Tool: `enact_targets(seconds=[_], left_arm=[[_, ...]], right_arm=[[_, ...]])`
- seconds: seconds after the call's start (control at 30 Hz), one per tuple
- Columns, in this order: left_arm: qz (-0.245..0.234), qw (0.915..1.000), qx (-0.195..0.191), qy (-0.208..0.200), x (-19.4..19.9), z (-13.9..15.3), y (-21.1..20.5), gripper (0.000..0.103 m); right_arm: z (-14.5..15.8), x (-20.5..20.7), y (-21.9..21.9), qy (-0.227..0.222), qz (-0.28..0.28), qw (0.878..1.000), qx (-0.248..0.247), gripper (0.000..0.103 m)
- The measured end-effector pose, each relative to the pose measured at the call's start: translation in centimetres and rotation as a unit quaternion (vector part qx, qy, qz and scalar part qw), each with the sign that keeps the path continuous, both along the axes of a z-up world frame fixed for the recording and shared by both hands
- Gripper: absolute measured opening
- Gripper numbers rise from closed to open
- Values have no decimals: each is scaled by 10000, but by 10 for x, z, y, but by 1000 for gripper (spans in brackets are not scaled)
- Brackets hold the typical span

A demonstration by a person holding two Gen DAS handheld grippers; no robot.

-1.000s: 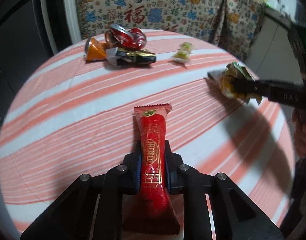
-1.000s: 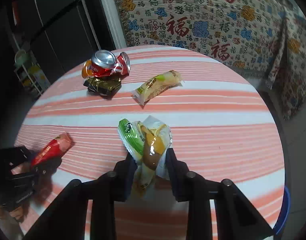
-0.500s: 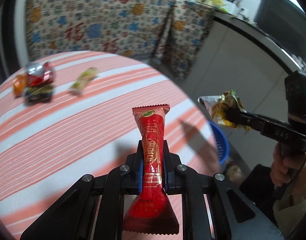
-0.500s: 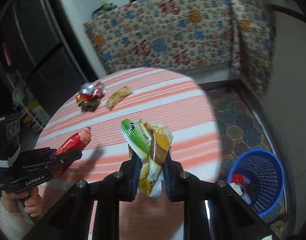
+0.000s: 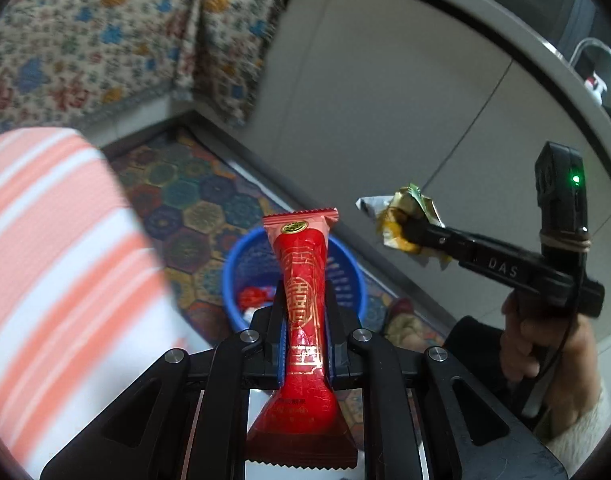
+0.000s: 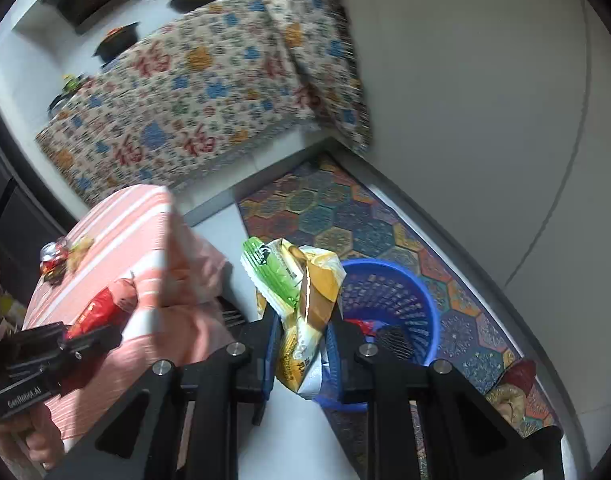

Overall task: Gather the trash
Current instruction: 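Carry the candy bar and wrapper over the blue basket and open both tools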

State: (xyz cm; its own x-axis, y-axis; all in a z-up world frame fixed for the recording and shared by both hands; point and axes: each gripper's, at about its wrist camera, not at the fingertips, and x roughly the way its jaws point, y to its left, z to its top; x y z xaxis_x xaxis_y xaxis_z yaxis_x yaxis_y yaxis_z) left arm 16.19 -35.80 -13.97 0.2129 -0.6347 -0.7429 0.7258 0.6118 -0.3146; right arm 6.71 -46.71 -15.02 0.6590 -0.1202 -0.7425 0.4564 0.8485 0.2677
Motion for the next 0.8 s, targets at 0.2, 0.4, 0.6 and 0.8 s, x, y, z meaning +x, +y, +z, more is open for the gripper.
enact_targets(seconds=[0.2, 0.4, 0.6, 0.8], left_arm=[[-78, 9999, 105, 104, 15, -28, -44, 12], [-202, 9993, 305, -53, 16, -41, -64, 13], [-283, 9989, 378, -82, 20, -56, -80, 13], [-409, 9979, 475, -133, 24, -70, -97, 44]], right_arm=[[-20, 2, -33, 116, -147, 9998, 0, 21], [-29, 9, -53, 160, -182, 9997, -57, 21], [-45, 19, -72, 171, -367, 9991, 117, 21], [-56, 23, -84, 0, -598, 9976, 339, 40]])
